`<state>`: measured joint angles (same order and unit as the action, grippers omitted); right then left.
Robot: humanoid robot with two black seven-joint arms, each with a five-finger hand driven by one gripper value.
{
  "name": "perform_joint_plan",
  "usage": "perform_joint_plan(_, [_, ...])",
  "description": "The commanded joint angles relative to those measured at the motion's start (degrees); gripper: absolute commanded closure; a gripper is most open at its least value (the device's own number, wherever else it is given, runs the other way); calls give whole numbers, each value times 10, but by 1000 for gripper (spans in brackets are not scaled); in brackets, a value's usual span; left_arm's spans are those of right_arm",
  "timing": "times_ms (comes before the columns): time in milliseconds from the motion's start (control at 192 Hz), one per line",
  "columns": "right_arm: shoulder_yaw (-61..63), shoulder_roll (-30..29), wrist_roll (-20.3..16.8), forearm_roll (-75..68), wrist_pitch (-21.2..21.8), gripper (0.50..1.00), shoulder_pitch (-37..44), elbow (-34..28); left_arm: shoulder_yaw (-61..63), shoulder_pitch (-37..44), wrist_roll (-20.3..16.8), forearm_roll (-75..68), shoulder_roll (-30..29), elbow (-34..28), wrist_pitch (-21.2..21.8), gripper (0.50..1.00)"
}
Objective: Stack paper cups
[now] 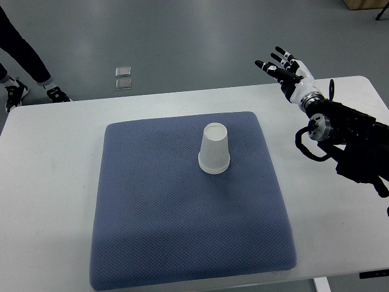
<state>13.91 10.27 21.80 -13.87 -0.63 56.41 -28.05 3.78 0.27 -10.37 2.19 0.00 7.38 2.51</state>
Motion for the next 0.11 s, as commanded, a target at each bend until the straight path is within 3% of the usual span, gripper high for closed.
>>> perform_joint_plan(0, [2, -1, 0, 11, -7, 583, -1, 2, 0, 0, 0, 1, 0, 0, -1, 500])
perform_joint_plan(109, [1, -1, 0, 12, -14, 583, 0, 2, 0, 0, 0, 1, 0, 0, -1, 500])
